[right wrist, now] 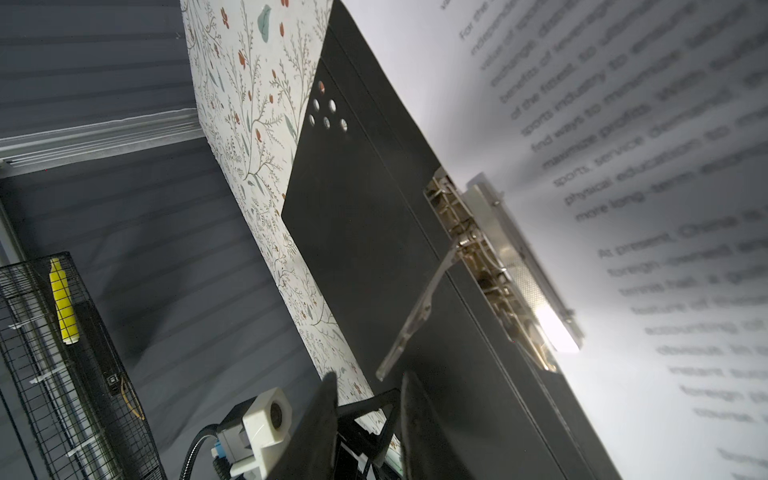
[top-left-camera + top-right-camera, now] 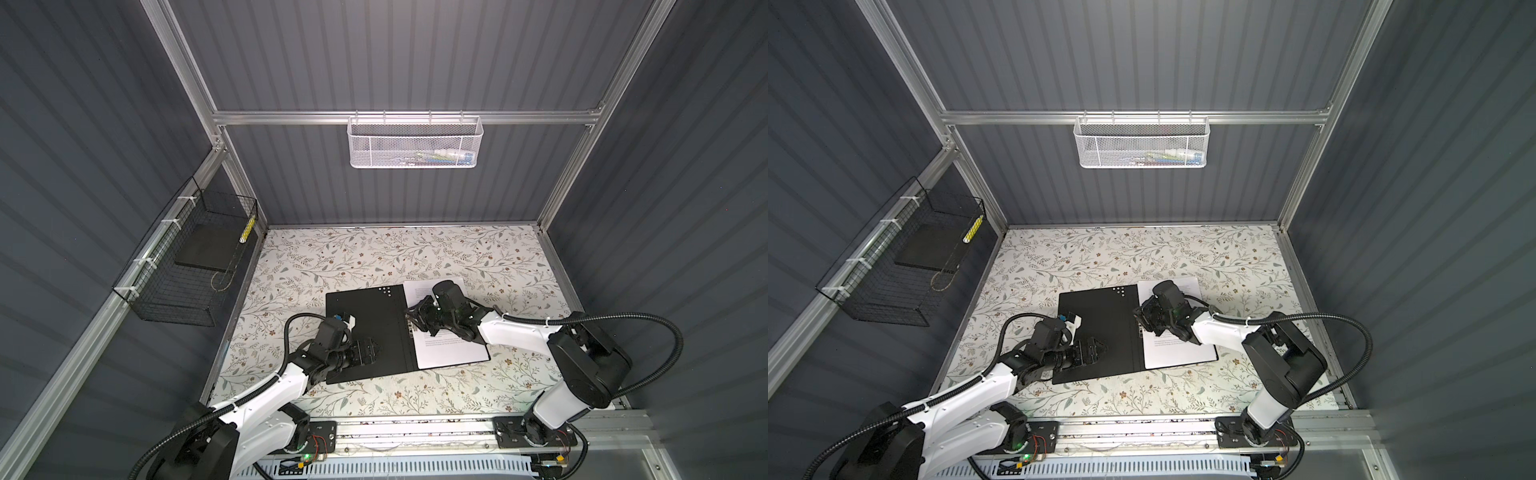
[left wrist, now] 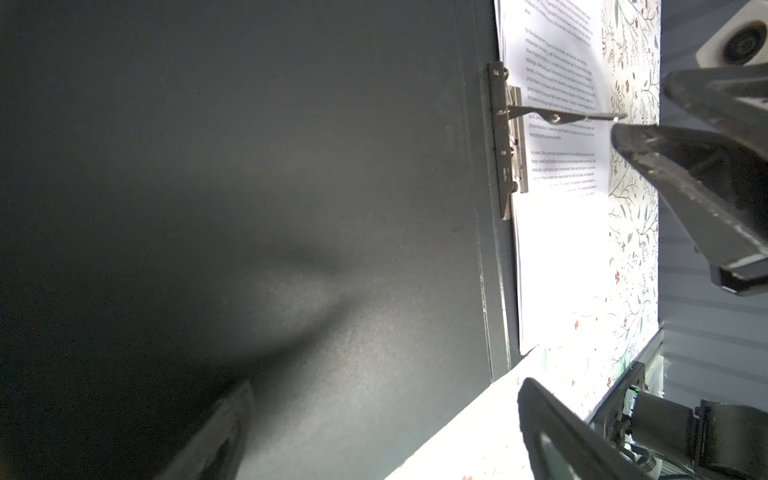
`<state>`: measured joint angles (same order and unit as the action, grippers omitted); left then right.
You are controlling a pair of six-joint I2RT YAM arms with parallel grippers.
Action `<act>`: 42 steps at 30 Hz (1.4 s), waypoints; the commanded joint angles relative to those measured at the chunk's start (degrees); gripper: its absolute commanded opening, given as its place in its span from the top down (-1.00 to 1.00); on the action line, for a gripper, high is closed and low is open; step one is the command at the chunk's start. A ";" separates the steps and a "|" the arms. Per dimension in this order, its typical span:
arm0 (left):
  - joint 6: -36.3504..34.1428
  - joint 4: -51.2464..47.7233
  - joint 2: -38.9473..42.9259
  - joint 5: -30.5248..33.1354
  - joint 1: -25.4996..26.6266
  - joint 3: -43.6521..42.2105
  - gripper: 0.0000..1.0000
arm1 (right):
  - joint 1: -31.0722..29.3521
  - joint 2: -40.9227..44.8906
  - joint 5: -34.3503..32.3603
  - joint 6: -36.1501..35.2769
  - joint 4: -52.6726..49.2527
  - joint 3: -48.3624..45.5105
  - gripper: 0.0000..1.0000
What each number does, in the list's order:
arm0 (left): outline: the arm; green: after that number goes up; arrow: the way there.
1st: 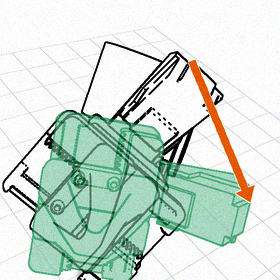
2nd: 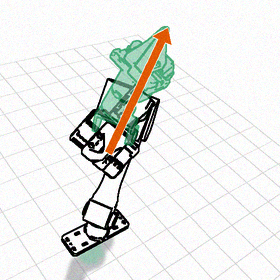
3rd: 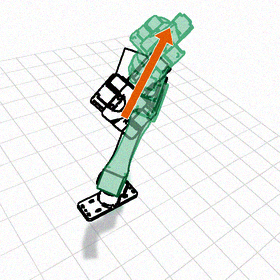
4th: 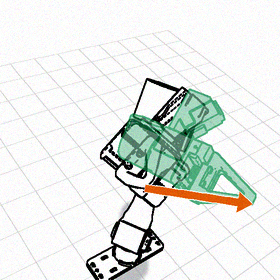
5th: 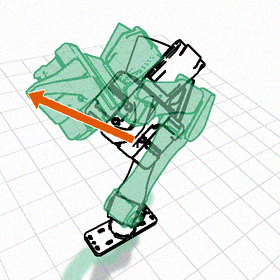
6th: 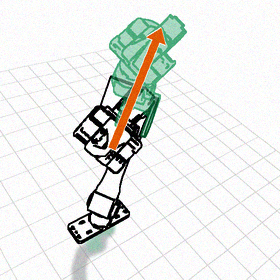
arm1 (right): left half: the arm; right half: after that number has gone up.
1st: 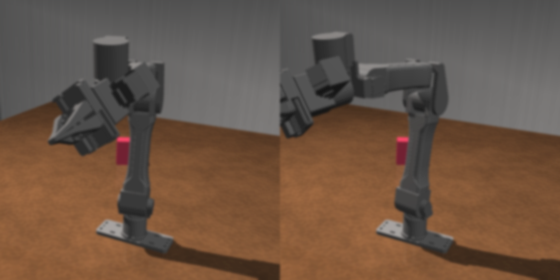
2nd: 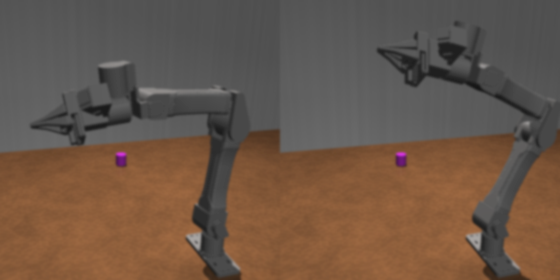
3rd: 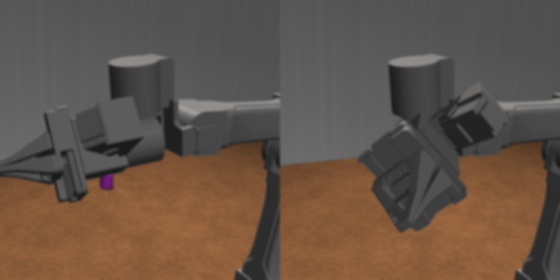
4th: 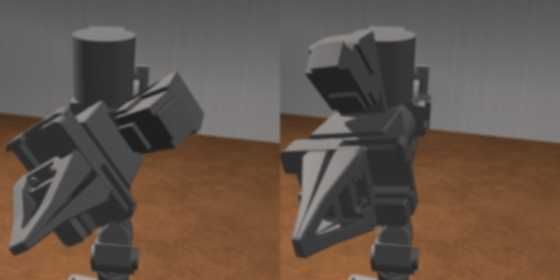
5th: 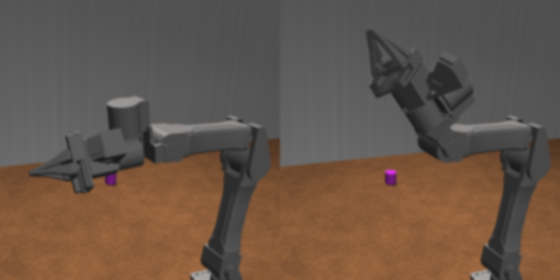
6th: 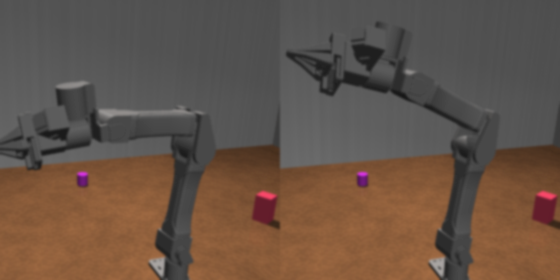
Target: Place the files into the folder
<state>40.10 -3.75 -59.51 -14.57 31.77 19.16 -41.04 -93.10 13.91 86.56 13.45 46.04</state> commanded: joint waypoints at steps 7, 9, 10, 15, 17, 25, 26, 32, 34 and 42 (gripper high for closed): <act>0.42 -2.58 -0.64 1.32 -0.45 -0.70 -0.99 | -0.14 -2.02 -0.20 0.75 0.03 1.48 0.50; 0.39 -2.58 -0.75 1.35 -0.40 -0.66 -1.00 | -0.01 -2.22 -0.20 0.99 0.57 1.02 0.53; 0.42 -2.58 -0.78 1.31 -0.40 -0.69 -1.00 | 0.06 -2.30 -0.12 1.14 0.94 0.73 0.55; 0.40 -2.48 -0.95 1.31 -0.41 -0.53 -1.00 | 0.11 -2.37 0.12 1.48 1.75 0.10 0.62; 0.41 -2.38 -1.04 1.35 -0.39 -0.56 -1.00 | 0.17 -2.39 0.15 1.56 1.84 0.02 0.66; 0.37 -2.47 -0.88 1.31 -0.44 -0.55 -0.99 | 0.10 -2.18 0.06 2.49 2.97 -1.37 0.78; 0.42 -2.54 -0.88 1.34 -0.44 -0.59 -1.00 | 0.16 -2.04 -0.02 2.64 2.98 -1.63 0.80; 0.51 -2.49 -0.91 1.22 -0.39 -0.70 -1.00 | 0.03 -1.36 -0.25 3.24 3.56 -3.12 0.86; 0.49 -2.41 -0.86 1.17 -0.40 -0.79 -1.00 | 0.07 -1.20 -0.39 3.34 3.77 -3.46 0.88; 0.54 -0.83 -2.79 0.73 -0.40 -0.46 -1.00 | 0.16 -1.79 -0.14 3.09 5.32 -4.26 1.00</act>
<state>40.12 -2.68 -60.25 -14.37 31.77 19.18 -40.97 -94.83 14.57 90.24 18.28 42.72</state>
